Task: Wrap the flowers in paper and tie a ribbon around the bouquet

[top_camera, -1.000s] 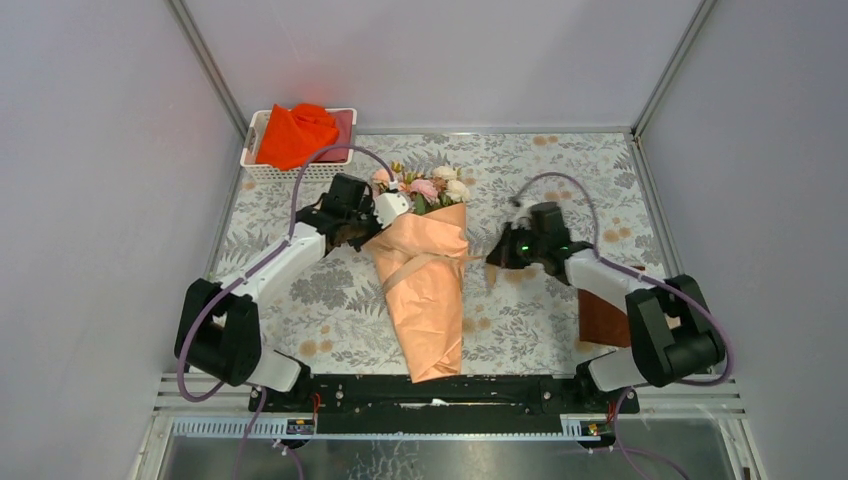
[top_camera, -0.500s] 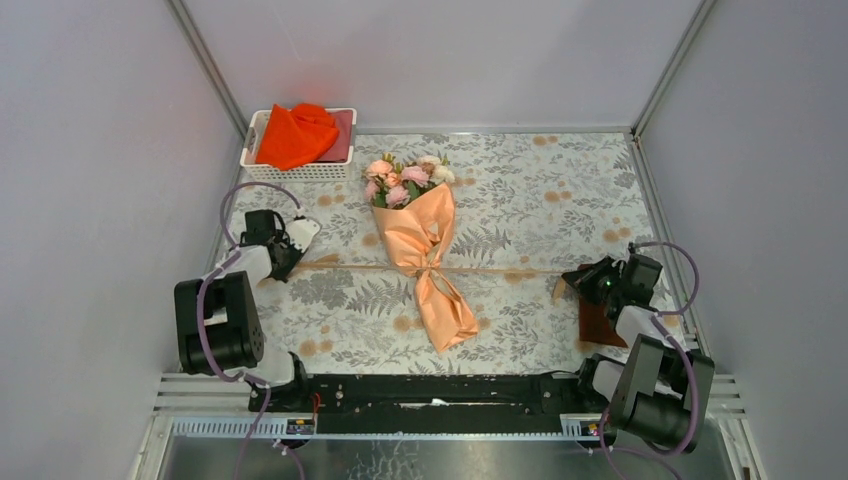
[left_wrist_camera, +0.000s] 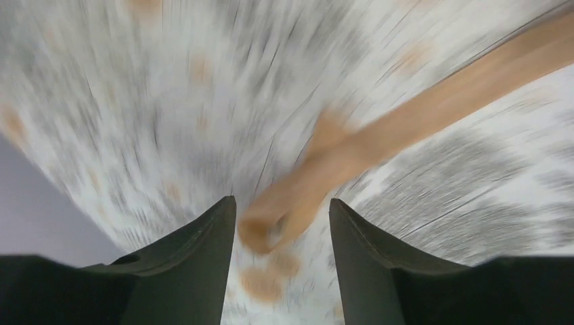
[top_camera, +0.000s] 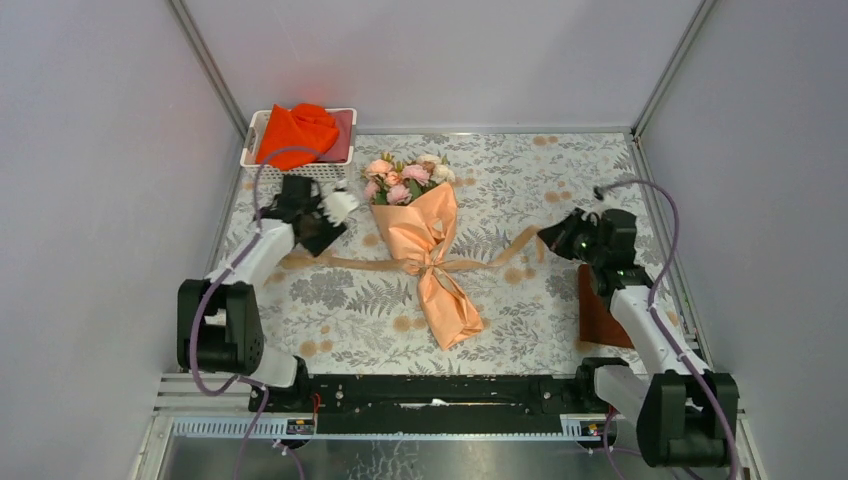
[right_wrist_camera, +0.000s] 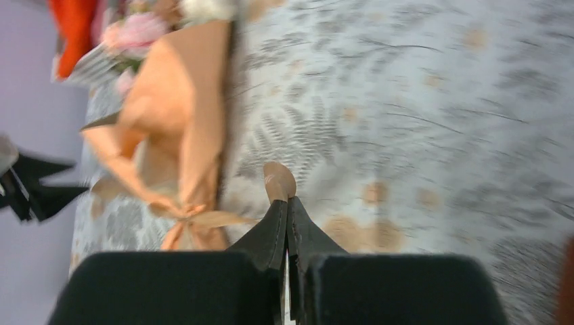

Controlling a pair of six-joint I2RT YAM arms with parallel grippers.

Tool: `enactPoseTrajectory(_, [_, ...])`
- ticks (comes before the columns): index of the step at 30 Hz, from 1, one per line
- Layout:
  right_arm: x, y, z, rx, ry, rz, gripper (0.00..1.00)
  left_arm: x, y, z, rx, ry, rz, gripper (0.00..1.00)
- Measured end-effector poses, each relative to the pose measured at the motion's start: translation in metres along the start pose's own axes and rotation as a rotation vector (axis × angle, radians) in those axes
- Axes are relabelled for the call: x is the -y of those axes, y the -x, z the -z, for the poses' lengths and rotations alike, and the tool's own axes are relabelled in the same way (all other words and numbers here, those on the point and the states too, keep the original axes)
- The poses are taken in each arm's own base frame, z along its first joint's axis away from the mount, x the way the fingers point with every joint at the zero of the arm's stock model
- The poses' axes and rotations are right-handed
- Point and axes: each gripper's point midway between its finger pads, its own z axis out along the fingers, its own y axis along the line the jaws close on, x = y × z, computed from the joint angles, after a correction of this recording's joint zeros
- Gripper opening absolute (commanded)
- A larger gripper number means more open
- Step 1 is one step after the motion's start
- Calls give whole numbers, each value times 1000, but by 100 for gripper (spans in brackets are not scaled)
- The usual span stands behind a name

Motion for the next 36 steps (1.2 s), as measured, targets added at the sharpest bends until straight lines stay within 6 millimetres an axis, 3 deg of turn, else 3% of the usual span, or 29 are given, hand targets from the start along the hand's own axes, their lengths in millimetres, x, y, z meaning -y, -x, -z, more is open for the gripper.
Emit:
enactPoseTrajectory(3, [-49,1,-3,-26,113,76,0,46,95,26,180,-76,-189,60])
enactPoseTrajectory(5, [-89,3,-6,-51,205,123,0,96,156,56,339,-163,-328,65])
enactPoseTrajectory(7, [-122,6,-8,-72,285,149,0,159,197,89,482,-290,-469,75])
enactPoseTrajectory(9, [-148,18,-9,-72,346,156,0,221,213,113,569,-418,-606,83])
enactPoseTrajectory(12, [-178,42,-10,-43,415,157,0,290,202,116,589,-558,-783,95])
enactPoseTrajectory(14, [-199,59,-9,-20,462,161,0,316,190,102,561,-609,-864,98])
enactPoseTrajectory(17, [-228,78,-8,1,516,181,0,337,179,65,502,-625,-939,98])
enactPoseTrajectory(22, [-275,82,-1,-17,592,246,0,349,160,20,438,-600,-1035,85])
enactPoseTrajectory(27, [-304,67,8,-79,631,303,0,351,137,10,408,-619,-1107,63])
enactPoseTrajectory(33, [-327,44,12,-146,670,337,0,350,126,6,404,-623,-1166,60])
enactPoseTrajectory(36, [-339,43,16,-148,693,349,0,349,120,6,400,-626,-1185,63])
